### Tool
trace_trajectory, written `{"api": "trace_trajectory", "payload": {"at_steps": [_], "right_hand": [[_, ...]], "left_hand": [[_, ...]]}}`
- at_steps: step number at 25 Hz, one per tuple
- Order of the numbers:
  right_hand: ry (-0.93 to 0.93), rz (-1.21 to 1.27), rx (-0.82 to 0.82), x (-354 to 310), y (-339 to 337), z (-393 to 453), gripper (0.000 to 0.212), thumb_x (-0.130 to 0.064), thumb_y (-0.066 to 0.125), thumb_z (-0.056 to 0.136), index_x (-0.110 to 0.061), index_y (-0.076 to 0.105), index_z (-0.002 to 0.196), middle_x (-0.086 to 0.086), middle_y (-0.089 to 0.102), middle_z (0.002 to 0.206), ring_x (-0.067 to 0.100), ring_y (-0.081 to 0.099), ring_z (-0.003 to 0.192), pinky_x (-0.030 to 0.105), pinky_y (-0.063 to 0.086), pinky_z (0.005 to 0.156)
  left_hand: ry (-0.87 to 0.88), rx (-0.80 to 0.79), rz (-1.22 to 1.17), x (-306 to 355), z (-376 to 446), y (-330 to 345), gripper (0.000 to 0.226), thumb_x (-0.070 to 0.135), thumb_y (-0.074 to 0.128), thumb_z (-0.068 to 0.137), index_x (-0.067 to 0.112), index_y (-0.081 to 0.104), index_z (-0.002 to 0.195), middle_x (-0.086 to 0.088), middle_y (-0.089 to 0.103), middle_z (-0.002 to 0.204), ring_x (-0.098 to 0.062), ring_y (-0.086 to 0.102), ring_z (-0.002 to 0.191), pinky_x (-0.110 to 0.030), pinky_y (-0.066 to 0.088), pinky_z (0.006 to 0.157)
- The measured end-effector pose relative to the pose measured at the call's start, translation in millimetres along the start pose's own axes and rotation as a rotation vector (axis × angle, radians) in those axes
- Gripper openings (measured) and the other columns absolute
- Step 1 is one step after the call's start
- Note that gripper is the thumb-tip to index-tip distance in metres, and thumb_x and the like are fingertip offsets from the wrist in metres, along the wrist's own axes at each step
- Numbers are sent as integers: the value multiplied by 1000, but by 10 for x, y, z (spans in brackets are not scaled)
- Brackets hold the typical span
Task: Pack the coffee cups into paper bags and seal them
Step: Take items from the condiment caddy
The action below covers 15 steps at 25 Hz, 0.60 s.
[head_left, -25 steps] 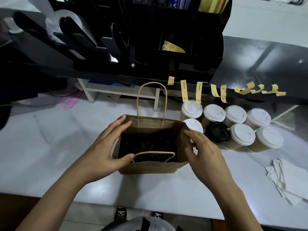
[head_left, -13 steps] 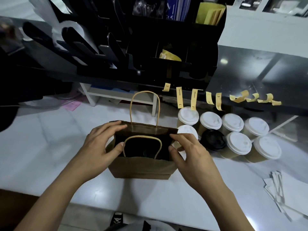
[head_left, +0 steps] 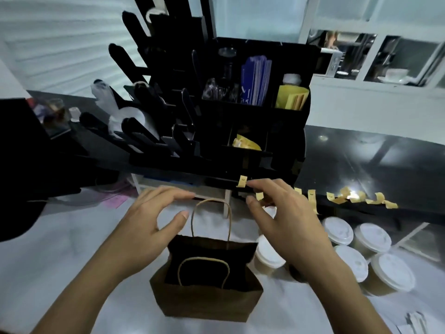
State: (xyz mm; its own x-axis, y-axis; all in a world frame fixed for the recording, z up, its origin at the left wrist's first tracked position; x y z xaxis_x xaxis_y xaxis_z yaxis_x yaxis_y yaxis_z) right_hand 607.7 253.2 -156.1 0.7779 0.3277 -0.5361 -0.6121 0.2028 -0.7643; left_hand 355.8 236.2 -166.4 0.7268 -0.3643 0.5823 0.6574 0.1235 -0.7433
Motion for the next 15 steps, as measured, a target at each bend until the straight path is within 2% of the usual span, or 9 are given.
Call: {"api": "trace_trajectory", "payload": {"at_steps": [3,5,10,15], "right_hand": [[-58,11,83,-212,-226,290,30,-43,56,98,-37,63,126,-22,59,104,0,61,91,25,53,79],[-86,13,133,-320,-353,444,27,-43,56,97,-37,65,122,-22,60,101,0,62,90,29,55,80],[-115,-17,201,-460,-587,834,24,-43,56,98,-36,67,118,-21,63,100,1,62,91,28,56,80],[-127,-73,231,-463,-637,1306,21,-41,58,98,-36,67,116,-22,64,98,-3,61,88,18,53,75]], "left_hand": [[76,35,-23,205,276,-186,31,43,54,95,44,59,126,35,51,126,8,38,128,-3,28,96],[112,44,-27,313,455,-268,32,41,56,95,45,59,127,38,50,126,11,36,130,-3,28,97],[203,81,-22,515,909,-377,34,44,56,94,43,58,128,38,49,128,11,35,132,1,24,99],[259,98,-34,586,1377,-314,38,43,56,96,44,52,133,34,45,134,6,40,132,-17,35,103]]}}
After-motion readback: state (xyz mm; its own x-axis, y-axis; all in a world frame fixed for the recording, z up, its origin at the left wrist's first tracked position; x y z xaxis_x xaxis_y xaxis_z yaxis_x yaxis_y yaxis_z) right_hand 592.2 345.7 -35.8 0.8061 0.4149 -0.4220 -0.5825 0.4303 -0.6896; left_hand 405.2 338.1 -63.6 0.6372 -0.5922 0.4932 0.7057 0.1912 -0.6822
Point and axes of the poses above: each hand's wrist, its own z-axis towards the middle knuckle, its own y-axis out of the palm, x = y × z, the point moved 5 cm from there along z, towards the middle knuckle
